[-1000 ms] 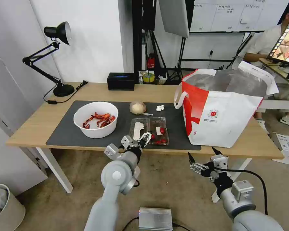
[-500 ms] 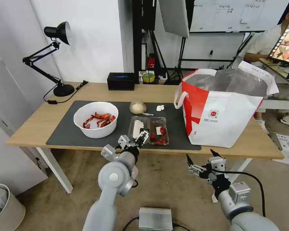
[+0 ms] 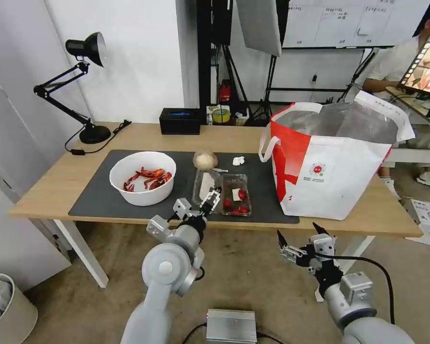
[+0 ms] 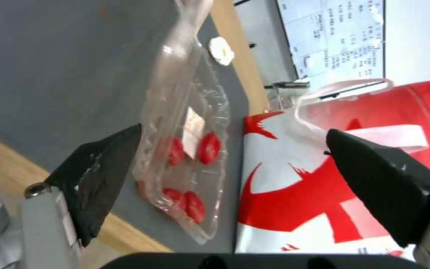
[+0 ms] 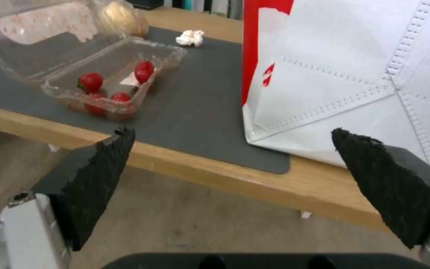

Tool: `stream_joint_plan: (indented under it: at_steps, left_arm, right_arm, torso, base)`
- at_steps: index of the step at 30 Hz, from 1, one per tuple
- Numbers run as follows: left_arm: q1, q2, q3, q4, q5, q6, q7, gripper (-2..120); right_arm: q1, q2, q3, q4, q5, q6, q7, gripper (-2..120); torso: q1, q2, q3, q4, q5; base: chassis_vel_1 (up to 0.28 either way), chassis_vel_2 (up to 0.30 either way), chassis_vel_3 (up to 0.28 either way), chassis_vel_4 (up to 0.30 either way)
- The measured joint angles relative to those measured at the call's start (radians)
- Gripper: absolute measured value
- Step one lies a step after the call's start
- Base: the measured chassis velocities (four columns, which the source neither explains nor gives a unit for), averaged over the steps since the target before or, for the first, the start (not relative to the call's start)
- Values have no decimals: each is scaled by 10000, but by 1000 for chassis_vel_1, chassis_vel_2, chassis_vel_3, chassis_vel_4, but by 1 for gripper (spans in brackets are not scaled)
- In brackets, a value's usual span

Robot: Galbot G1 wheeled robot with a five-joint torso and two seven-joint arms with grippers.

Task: Pick up the trash from the table and place it into the takeout bag.

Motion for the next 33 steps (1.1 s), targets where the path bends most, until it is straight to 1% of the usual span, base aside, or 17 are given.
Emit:
stream_joint_plan:
  at_steps: [11,20,33]
  left_arm:
    - [11,28,162,-81,160,-106,569,100]
    - [-9,43,368,-140,200,-122,734,100]
    - [26,25,924,-174,408,-49,928,100]
  right_arm:
    - [-38,17,27,54,-38,7,-5,100]
    - [-64,56,47,67,-54,21,-5,100]
    - [-162,143,120,133,-81,61,-6,100]
  torso:
    - [0,0,0,0,0]
    - [0,0,0,0,0]
    - [0,0,0,-1,0]
  base:
    - [0,0,0,0]
    - [0,0,0,0]
    - [0,0,0,0]
